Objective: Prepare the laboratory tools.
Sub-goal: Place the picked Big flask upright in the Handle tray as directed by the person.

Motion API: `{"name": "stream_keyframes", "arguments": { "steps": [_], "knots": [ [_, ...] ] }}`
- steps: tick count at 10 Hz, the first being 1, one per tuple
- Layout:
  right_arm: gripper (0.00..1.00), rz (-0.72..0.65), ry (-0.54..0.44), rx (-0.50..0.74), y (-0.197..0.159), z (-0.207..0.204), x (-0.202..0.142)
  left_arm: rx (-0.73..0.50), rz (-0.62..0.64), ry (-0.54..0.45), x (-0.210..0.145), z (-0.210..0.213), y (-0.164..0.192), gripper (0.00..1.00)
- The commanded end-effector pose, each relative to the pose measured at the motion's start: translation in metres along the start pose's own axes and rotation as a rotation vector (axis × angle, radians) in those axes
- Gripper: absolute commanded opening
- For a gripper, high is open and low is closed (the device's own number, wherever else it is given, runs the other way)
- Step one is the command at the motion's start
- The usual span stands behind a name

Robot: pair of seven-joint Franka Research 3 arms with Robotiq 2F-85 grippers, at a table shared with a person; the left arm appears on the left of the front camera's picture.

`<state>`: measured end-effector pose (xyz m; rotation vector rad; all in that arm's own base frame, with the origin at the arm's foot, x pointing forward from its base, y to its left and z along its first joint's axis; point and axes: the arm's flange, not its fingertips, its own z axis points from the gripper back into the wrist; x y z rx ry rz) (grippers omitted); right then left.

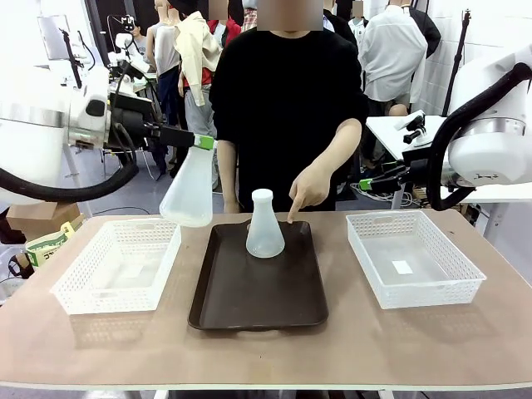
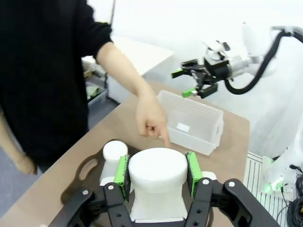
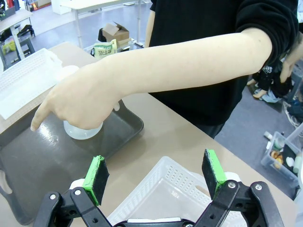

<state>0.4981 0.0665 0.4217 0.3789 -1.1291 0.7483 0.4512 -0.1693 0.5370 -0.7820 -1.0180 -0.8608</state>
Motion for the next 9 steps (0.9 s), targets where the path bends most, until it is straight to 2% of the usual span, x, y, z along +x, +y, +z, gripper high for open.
{"name": "stream_keyframes", "arguments": {
  "steps": [1, 2, 6, 9],
  "knots": [
    [1.0, -0.004, 0.01, 0.006, -0.001, 0.001, 0.001, 0.023, 0.03, 0.046, -0.026, -0.018, 0.013, 0.0],
    [1.0, -0.004, 0.01, 0.006, -0.001, 0.001, 0.001, 0.0, 0.0, 0.0, 0.0, 0.0, 0.0, 0.0],
    [1.0, -0.004, 0.01, 0.006, -0.001, 0.001, 0.001, 0.003, -0.009, 0.025, -0.008, -0.005, 0.004, 0.0],
    [1.0, -0.004, 0.01, 0.006, -0.001, 0.001, 0.001, -0.221, -0.221, -0.029, -0.049, -0.041, -0.019, 0.0]
  ]
}}
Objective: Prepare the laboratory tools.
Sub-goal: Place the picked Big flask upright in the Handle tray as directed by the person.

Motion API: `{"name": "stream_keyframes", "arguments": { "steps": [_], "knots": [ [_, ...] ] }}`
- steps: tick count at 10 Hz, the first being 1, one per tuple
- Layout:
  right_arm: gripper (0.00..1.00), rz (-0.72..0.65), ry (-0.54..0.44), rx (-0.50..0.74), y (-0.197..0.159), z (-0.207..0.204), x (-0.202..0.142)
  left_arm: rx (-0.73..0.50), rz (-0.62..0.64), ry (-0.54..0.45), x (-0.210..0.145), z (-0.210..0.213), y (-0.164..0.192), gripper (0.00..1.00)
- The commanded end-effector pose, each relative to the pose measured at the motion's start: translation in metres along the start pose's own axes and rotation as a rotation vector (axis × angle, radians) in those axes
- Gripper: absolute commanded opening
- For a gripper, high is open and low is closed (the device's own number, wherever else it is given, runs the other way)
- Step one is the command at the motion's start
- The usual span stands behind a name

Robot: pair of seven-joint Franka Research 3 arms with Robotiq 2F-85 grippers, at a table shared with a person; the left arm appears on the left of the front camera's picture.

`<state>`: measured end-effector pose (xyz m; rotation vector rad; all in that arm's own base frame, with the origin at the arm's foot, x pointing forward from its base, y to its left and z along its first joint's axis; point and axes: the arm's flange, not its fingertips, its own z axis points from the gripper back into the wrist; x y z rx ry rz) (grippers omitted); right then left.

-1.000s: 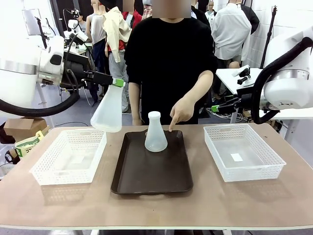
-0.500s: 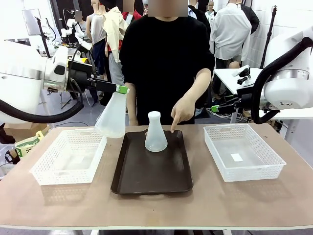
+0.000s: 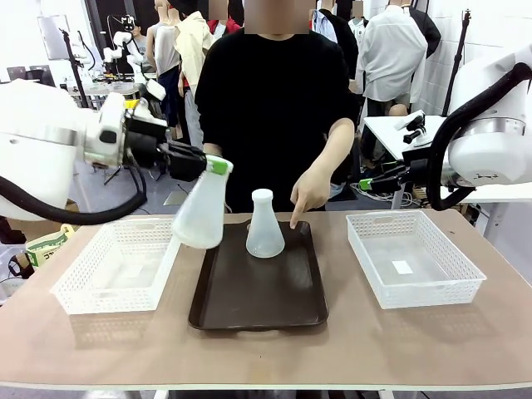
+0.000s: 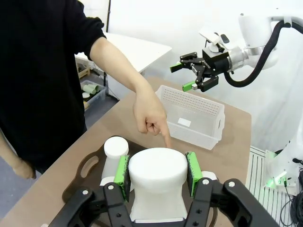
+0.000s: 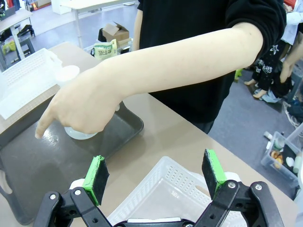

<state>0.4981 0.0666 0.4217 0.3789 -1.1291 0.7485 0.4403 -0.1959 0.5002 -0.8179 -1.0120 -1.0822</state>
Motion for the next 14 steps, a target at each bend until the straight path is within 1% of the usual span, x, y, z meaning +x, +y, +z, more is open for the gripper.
{"name": "stream_keyframes", "arguments": {
  "steps": [1, 3, 4, 6, 8, 12, 14],
  "knots": [
    [1.0, -0.004, 0.01, 0.006, -0.001, 0.001, 0.001, -0.118, -0.116, -0.089, -0.025, -0.021, -0.009, 0.0],
    [1.0, -0.004, 0.01, 0.006, -0.001, 0.001, 0.001, -0.216, -0.197, -0.134, -0.039, -0.038, -0.013, 0.0],
    [1.0, -0.004, 0.01, 0.006, -0.001, 0.001, 0.001, -0.238, -0.212, -0.179, -0.047, -0.049, -0.013, 0.0],
    [1.0, -0.004, 0.01, 0.006, -0.001, 0.001, 0.001, -0.248, -0.214, -0.254, -0.066, -0.068, -0.007, 0.0],
    [1.0, -0.004, 0.01, 0.006, -0.001, 0.001, 0.001, -0.268, -0.15, -0.294, -0.087, -0.085, 0.01, 0.0],
    [1.0, -0.004, 0.01, 0.006, -0.001, 0.001, 0.001, -0.212, -0.134, -0.319, -0.115, -0.113, 0.024, 0.0],
    [1.0, -0.004, 0.01, 0.006, -0.001, 0.001, 0.001, -0.216, -0.13, -0.306, -0.124, -0.122, 0.026, 0.0]
  ]
}}
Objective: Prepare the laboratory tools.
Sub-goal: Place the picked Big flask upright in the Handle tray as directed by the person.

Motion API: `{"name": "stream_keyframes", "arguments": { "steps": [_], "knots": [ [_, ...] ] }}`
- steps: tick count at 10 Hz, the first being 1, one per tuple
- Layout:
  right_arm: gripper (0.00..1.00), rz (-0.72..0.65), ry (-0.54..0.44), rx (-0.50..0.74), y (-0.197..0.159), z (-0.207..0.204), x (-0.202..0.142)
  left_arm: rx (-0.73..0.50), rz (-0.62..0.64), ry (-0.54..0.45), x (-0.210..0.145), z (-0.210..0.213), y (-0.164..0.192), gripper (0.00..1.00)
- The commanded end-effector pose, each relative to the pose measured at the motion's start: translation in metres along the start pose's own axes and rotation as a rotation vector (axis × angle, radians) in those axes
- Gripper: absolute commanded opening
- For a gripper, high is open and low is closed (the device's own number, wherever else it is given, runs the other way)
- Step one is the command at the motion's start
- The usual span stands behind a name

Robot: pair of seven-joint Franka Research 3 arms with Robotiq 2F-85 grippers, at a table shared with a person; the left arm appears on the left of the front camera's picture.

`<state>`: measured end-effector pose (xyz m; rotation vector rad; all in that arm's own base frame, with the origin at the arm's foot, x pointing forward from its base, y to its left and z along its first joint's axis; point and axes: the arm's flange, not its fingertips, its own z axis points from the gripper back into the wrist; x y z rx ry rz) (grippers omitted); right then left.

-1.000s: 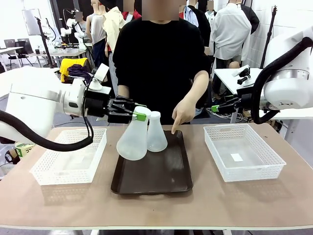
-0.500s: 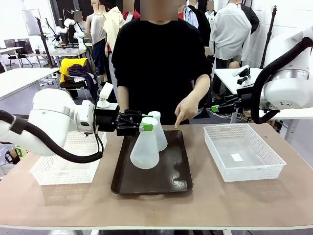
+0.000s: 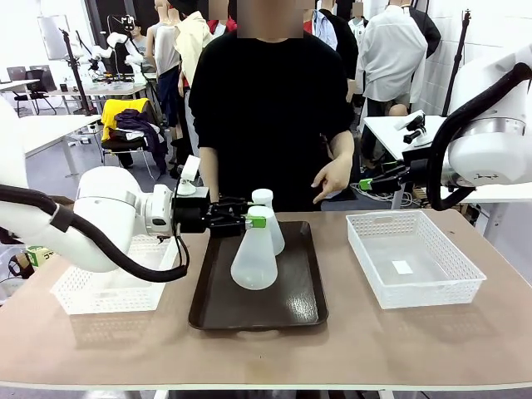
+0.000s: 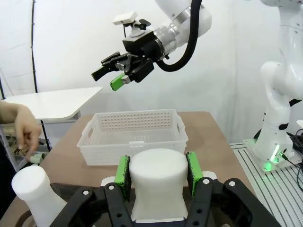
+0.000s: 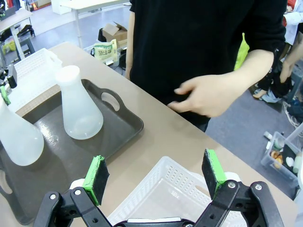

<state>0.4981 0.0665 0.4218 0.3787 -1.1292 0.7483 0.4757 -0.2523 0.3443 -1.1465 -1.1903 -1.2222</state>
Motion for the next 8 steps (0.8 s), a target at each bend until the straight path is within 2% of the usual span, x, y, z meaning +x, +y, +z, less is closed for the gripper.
{"name": "stream_keyframes", "arguments": {
  "steps": [1, 4, 7, 8],
  "knots": [
    [1.0, -0.004, 0.01, 0.007, -0.001, 0.001, 0.001, 0.029, -0.019, 0.004, -0.01, -0.011, 0.007, 0.0],
    [1.0, -0.004, 0.01, 0.007, -0.001, 0.001, 0.001, 0.017, 0.018, 0.036, -0.024, -0.012, 0.015, 0.0],
    [1.0, -0.004, 0.01, 0.007, -0.001, 0.001, 0.001, -0.001, 0.054, 0.017, -0.027, -0.011, 0.018, 0.02],
    [1.0, -0.004, 0.01, 0.007, -0.001, 0.001, 0.001, 0.007, 0.057, 0.013, -0.027, -0.009, 0.019, 0.22]
  ]
}}
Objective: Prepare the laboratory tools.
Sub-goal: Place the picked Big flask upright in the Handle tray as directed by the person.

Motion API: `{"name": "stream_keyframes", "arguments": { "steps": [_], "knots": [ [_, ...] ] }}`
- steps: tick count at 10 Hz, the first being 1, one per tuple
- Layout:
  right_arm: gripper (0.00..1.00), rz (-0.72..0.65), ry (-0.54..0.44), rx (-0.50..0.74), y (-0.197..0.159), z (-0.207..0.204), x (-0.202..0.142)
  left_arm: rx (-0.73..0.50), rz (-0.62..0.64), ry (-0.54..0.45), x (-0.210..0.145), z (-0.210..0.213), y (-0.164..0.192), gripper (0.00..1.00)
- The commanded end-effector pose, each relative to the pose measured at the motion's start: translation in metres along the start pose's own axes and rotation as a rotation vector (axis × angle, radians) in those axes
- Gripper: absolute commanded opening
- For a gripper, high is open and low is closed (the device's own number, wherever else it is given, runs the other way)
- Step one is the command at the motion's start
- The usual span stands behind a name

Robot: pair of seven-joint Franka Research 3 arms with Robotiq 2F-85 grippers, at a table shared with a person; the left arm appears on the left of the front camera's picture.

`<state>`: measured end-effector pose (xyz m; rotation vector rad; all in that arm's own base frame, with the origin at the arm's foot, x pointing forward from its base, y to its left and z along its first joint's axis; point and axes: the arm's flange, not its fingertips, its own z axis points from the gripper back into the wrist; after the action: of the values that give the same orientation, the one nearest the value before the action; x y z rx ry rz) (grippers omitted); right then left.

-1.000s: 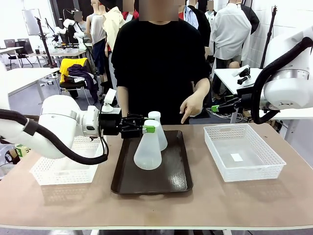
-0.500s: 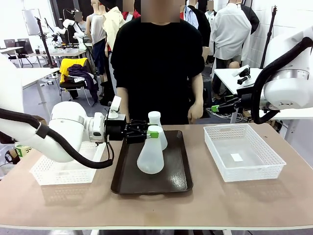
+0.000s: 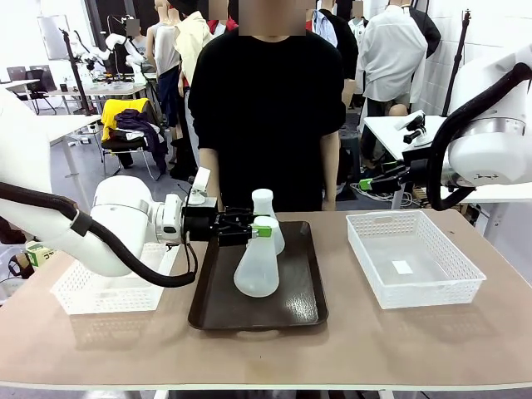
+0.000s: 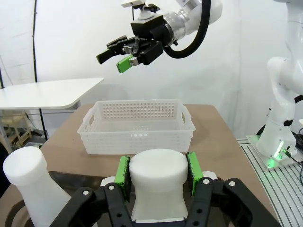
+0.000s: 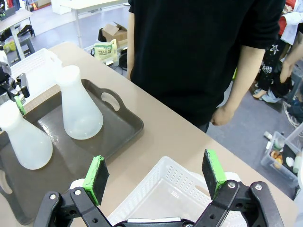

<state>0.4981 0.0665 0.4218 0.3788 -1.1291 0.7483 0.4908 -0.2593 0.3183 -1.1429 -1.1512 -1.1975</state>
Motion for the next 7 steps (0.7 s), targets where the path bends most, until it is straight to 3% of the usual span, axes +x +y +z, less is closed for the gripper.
{"name": "stream_keyframes", "arguments": {
  "steps": [1, 4, 7],
  "knots": [
    [1.0, -0.004, 0.01, 0.007, -0.0007, 0.0008, 0.0012, 0.008, 0.014, -0.005, -0.0012, 0.0012, 0.0042, 0.42],
    [1.0, -0.004, 0.01, 0.007, -0.0007, 0.0008, 0.0012, 0.01, 0.017, 0.01, 0.0017, 0.0058, 0.0014, 1.0],
    [1.0, -0.004, 0.01, 0.007, -0.0007, 0.0008, 0.0012, -0.006, 0.039, 0.061, 0.0032, 0.0105, -0.0024, 1.0]
  ]
}}
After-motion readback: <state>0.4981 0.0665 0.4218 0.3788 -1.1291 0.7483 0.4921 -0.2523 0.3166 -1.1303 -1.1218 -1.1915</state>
